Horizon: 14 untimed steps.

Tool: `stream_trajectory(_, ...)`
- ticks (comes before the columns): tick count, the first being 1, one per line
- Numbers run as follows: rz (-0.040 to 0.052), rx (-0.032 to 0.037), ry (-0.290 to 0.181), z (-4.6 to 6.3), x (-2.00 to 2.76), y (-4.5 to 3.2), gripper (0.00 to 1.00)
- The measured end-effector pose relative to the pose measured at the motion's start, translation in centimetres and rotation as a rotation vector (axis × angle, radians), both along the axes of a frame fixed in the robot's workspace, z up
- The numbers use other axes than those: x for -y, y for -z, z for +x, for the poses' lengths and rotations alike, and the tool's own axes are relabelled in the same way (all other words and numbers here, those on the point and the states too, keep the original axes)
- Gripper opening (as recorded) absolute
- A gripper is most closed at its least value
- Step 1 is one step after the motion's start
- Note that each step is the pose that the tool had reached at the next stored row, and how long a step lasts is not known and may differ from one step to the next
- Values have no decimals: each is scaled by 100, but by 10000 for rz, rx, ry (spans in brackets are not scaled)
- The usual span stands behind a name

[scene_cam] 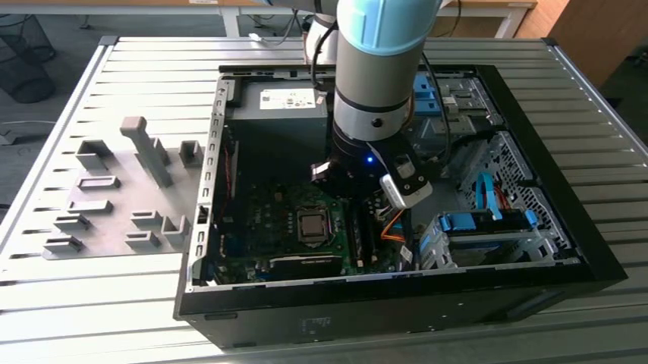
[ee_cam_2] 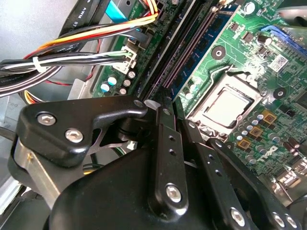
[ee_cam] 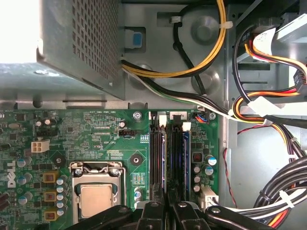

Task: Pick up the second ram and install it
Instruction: 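Insert the second ram into the second slot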

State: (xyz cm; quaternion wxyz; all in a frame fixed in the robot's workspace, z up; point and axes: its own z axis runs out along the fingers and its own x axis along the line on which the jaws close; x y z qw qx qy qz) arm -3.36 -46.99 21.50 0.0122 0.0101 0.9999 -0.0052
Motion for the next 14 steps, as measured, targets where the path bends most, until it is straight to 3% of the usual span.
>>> stream_trajectory(5, -1, 0, 27, 0, 0, -2, 14)
stream_trajectory(9, 126, -1, 33, 0, 0, -1, 14)
stream_trajectory(14, 138, -1, 34, 0, 0, 10, 14)
